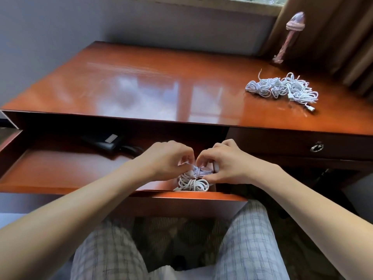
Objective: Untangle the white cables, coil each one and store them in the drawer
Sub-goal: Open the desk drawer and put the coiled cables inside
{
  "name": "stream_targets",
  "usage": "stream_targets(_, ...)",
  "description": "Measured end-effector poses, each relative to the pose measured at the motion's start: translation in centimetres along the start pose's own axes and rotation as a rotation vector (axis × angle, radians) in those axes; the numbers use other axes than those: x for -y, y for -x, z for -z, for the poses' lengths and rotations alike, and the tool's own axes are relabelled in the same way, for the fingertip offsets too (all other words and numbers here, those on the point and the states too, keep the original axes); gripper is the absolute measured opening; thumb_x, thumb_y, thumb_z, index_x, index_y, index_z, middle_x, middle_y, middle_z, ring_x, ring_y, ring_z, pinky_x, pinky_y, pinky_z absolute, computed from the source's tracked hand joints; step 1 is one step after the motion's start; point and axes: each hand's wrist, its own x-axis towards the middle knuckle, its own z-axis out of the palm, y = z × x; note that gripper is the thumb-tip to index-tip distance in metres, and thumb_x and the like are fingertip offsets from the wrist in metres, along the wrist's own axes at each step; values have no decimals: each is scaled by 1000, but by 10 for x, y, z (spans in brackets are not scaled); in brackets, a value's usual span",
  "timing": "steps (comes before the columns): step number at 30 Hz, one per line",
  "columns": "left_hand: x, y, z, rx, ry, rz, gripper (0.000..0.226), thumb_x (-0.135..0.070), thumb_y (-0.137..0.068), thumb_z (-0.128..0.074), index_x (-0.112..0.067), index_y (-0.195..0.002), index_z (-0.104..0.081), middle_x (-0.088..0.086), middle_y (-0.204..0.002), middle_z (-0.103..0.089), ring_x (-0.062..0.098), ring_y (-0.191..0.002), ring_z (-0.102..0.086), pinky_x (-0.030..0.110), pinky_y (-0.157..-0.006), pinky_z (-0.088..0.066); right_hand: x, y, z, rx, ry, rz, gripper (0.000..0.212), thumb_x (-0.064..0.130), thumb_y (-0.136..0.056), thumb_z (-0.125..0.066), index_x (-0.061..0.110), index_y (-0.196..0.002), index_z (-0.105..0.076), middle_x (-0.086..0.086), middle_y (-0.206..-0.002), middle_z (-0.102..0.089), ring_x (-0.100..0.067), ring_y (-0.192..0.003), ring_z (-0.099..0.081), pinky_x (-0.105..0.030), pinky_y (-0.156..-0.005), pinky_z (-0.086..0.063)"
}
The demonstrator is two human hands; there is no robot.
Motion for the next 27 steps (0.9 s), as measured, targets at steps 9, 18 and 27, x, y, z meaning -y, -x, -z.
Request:
stream_targets(9,1,-7,4,-64,24,-37,23,-38,-97,-59,-33,-118,-64,-17,-109,-58,6,-103,-55,34,-83,-51,-5,4,20,-114,-136,19,32,38,-92,-67,31,-123,-66,16,-114,-67,-2,-108,-56,-36,-101,-46)
stream_targets(18,-21,-59,37,-266,-43,-182,23,-31,-97,-59,-28,-119,-65,-9,-113,-65,16,-106,-57,38,-86,-49,-42,12,66,-321,-86,-114,27,29,-96,-64,25,-122,-68,12,-117,-69,-3,-108,-60,-36,-100,-49)
stream_targets(27,-54,-154,52,-253,-134,-221,35,-39,-101,-51,-31,-135,-54,-9,-140,-54,16,-129,-46,34,-106,-31,-106,23,111,-398,-11,-303,38,30,-95,-64,26,-133,-61,7,-129,-63,-12,-120,-54,-44,-109,-43)
